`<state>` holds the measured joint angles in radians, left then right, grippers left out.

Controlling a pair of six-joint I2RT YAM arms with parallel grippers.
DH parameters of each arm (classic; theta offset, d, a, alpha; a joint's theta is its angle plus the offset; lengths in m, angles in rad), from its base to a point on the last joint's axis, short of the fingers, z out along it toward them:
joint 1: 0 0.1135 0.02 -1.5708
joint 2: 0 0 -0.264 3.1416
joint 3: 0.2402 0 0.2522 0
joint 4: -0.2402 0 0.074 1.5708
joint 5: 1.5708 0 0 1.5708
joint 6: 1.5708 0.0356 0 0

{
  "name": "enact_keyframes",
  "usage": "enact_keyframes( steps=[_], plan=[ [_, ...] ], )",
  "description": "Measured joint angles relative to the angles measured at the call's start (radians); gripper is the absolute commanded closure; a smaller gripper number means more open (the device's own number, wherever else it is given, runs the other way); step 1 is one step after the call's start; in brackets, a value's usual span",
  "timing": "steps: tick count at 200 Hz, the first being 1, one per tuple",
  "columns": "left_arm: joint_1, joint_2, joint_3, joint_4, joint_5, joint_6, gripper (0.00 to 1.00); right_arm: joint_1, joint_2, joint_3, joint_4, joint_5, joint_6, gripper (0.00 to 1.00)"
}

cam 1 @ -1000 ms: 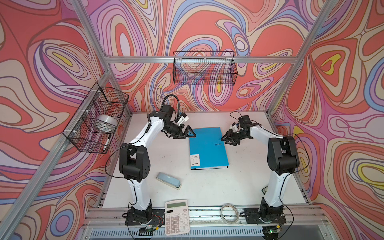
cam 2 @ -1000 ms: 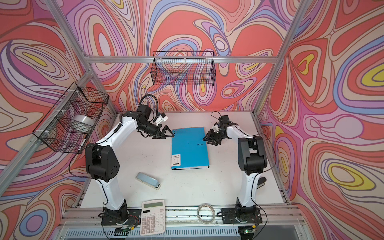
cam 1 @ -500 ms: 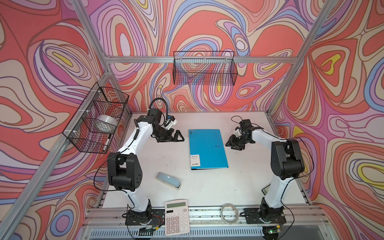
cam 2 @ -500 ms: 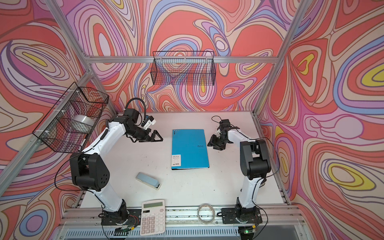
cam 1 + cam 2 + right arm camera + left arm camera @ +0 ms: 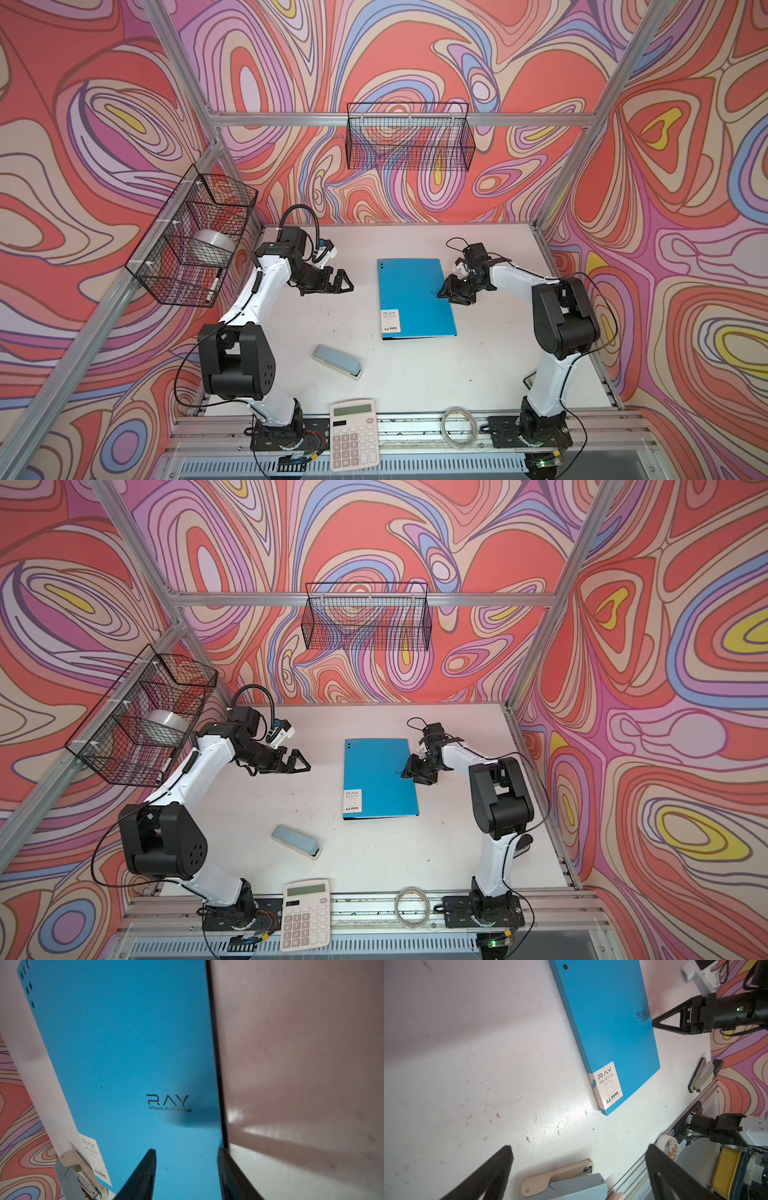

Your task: Put the files into the folder

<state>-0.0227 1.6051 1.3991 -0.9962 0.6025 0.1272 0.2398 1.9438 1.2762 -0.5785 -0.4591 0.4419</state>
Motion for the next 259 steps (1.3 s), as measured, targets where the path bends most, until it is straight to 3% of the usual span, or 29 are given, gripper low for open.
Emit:
enact_keyframes(
  steps=[74, 125, 134, 142, 150, 153, 156, 159, 217, 259],
  plan=[
    [0.003, -0.019, -0.011, 0.034, -0.093, -0.003, 0.0, 0.085, 0.065, 0.09, 0.031, 0.011, 0.039, 0.51],
    [0.014, -0.033, -0.072, 0.13, -0.195, -0.034, 0.0, 0.097, 0.011, 0.064, 0.109, 0.159, 0.042, 0.48],
    [0.021, -0.05, -0.108, 0.182, -0.216, -0.043, 0.0, 0.097, -0.023, 0.045, 0.143, 0.196, 0.036, 0.46],
    [0.027, -0.07, -0.147, 0.227, -0.237, -0.052, 0.0, 0.095, -0.06, 0.026, 0.176, 0.227, 0.032, 0.31],
    [0.034, -0.095, -0.192, 0.279, -0.257, -0.057, 0.0, 0.094, -0.09, 0.013, 0.208, 0.248, 0.017, 0.28],
    [0.037, -0.105, -0.21, 0.298, -0.264, -0.06, 0.0, 0.093, -0.101, 0.008, 0.221, 0.254, 0.008, 0.2],
    [0.04, -0.115, -0.228, 0.318, -0.269, -0.061, 0.0, 0.093, -0.116, 0.003, 0.24, 0.266, 0.002, 0.05],
    [0.042, -0.121, -0.241, 0.335, -0.274, -0.062, 0.0, 0.092, -0.126, -0.002, 0.258, 0.271, -0.007, 0.02],
    [0.104, -0.313, -0.617, 0.832, -0.32, -0.085, 0.0, 0.089, -0.259, -0.254, 0.618, 0.442, -0.165, 0.02],
    [0.128, -0.292, -0.763, 1.109, -0.342, -0.126, 0.0, 0.043, -0.371, -0.433, 0.77, 0.537, -0.241, 0.02]
  ],
)
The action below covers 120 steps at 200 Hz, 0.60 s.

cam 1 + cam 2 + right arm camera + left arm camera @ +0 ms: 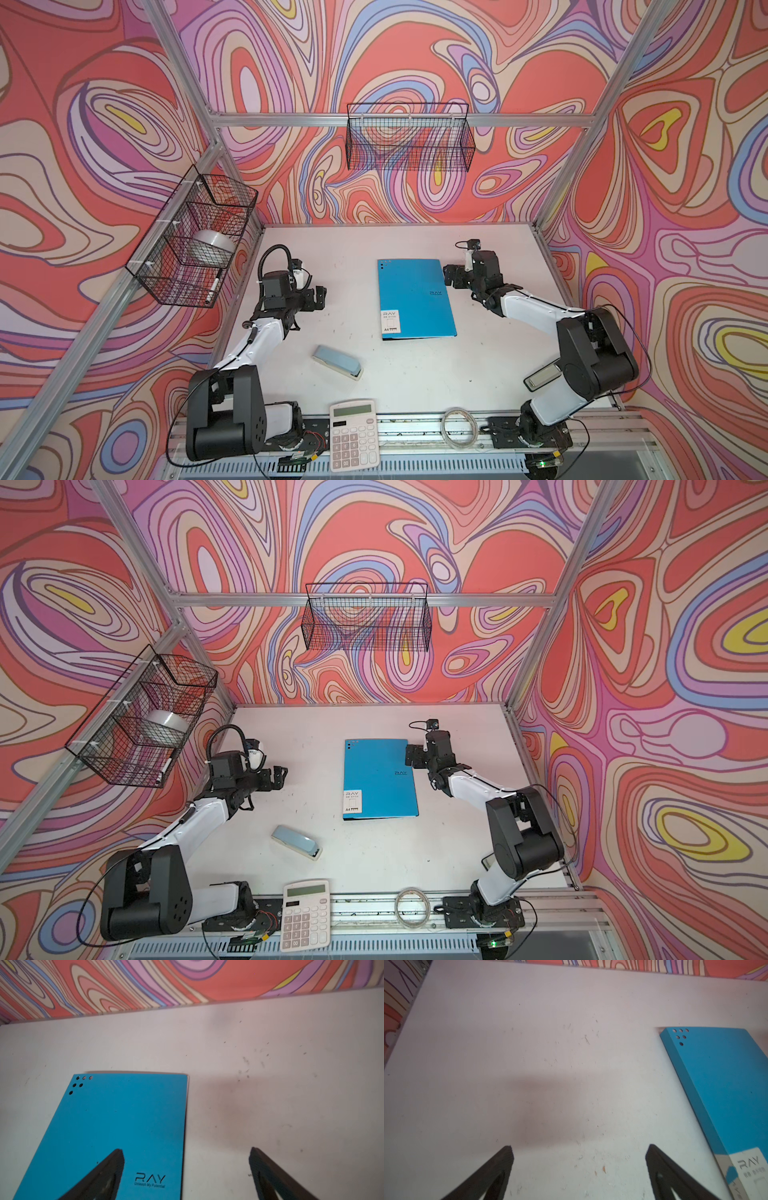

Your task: Put the files into the folder

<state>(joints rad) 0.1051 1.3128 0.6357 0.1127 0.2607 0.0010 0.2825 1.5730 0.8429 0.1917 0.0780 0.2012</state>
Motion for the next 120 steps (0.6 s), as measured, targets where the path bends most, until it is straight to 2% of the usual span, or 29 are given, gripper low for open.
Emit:
enact_keyframes(
  steps=[32, 64, 89, 120],
  plan=[
    [0.007, 0.061, -0.119, 0.244, -0.021, -0.014, 0.0, -0.037, -0.138, -0.183, 0.151, 0.132, -0.049, 0.02],
    [0.014, 0.092, -0.216, 0.404, -0.017, -0.04, 0.0, -0.089, -0.165, -0.302, 0.303, 0.209, -0.126, 0.01],
    [0.014, 0.132, -0.266, 0.581, -0.009, -0.058, 0.0, -0.124, -0.164, -0.363, 0.404, 0.221, -0.167, 0.02],
    [0.014, 0.146, -0.294, 0.676, 0.01, -0.059, 0.0, -0.156, -0.162, -0.444, 0.545, 0.218, -0.185, 0.01]
  ],
)
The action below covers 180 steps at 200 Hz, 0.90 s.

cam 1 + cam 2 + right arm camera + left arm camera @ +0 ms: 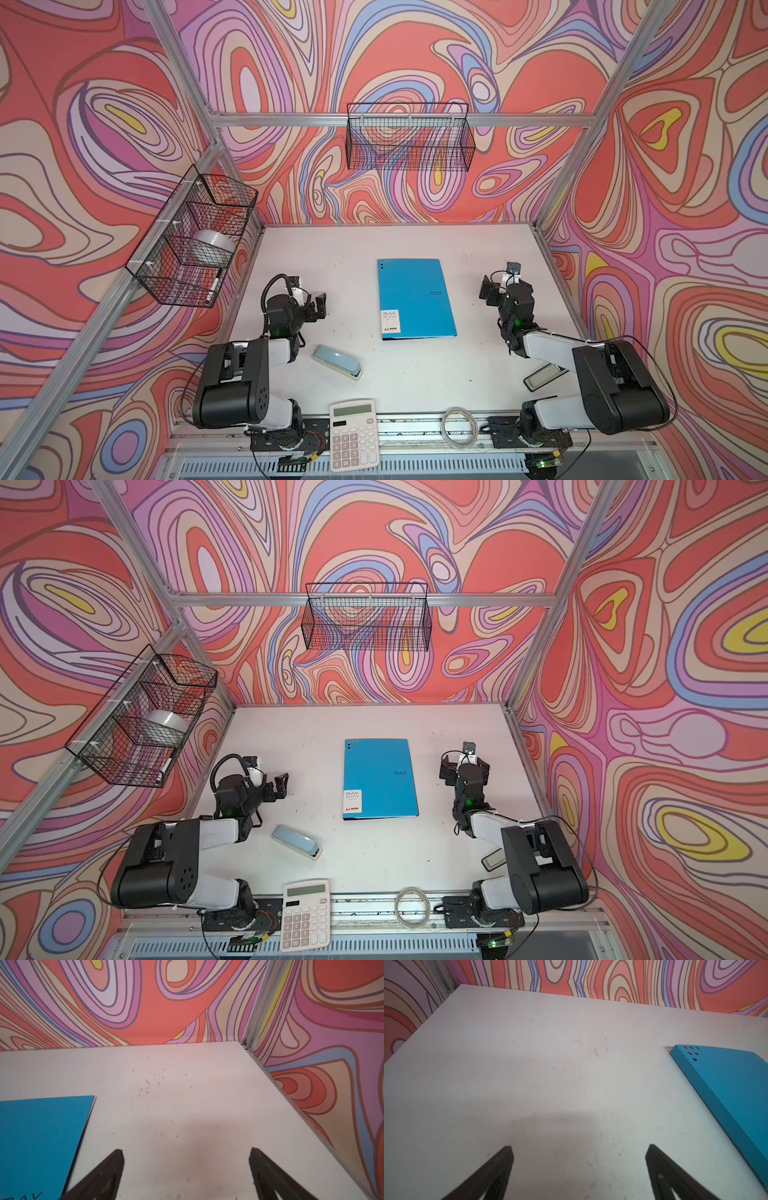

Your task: Put the files into the folder

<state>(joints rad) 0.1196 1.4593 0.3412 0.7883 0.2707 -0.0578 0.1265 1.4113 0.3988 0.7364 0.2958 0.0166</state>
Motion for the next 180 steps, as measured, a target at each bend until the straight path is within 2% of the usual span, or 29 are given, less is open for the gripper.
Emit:
enact_keyframes(
  steps=[41, 60, 74, 99, 120, 149, 180],
  plan=[
    [0.0, 0.003, -0.003, 0.053, 0.021, 0.001, 0.0, -0.043, 0.09, -0.076, 0.216, -0.017, 0.003, 0.01],
    [0.0, 0.011, -0.059, 0.166, 0.037, 0.005, 0.0, -0.049, 0.163, -0.116, 0.342, -0.024, 0.003, 0.01],
    [-0.001, 0.075, -0.114, 0.292, 0.037, 0.001, 0.0, -0.057, 0.22, -0.142, 0.433, -0.039, 0.004, 0.02],
    [-0.002, 0.093, -0.145, 0.298, 0.04, 0.002, 0.0, -0.084, 0.322, -0.155, 0.558, -0.072, 0.011, 0.01],
    [-0.001, 0.092, -0.108, 0.297, 0.038, 0.001, 0.0, -0.103, 0.325, -0.114, 0.507, -0.114, 0.019, 0.01],
    [-0.01, 0.087, -0.026, 0.229, 0.033, 0.005, 0.0, -0.129, 0.322, 0.072, 0.328, -0.205, 0.021, 0.01],
    [-0.051, 0.085, 0.018, 0.166, -0.007, 0.027, 0.0, -0.135, 0.312, 0.091, 0.262, -0.245, 0.021, 0.01]
  ],
)
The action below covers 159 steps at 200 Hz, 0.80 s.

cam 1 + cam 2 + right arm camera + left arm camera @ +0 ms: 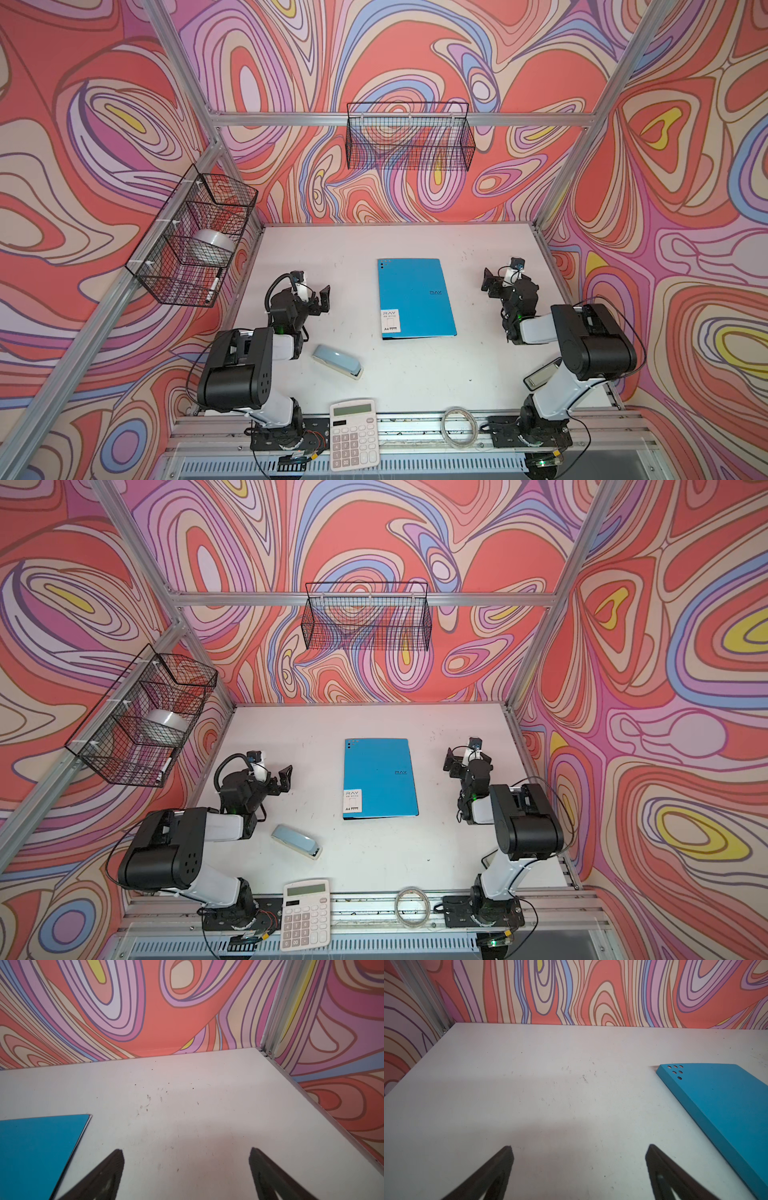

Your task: Put the files into the folder

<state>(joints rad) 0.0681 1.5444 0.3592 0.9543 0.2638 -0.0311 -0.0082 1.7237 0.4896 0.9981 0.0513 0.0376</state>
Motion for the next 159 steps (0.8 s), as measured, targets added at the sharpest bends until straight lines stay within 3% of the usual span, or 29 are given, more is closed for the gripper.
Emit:
enact_keyframes(
  steps=[159],
  plan=[
    [-0.004, 0.0, 0.0, -0.042, -0.029, 0.005, 0.0, 0.0, 0.0, -0.005, -0.049, -0.023, 0.0, 0.01]
  ],
)
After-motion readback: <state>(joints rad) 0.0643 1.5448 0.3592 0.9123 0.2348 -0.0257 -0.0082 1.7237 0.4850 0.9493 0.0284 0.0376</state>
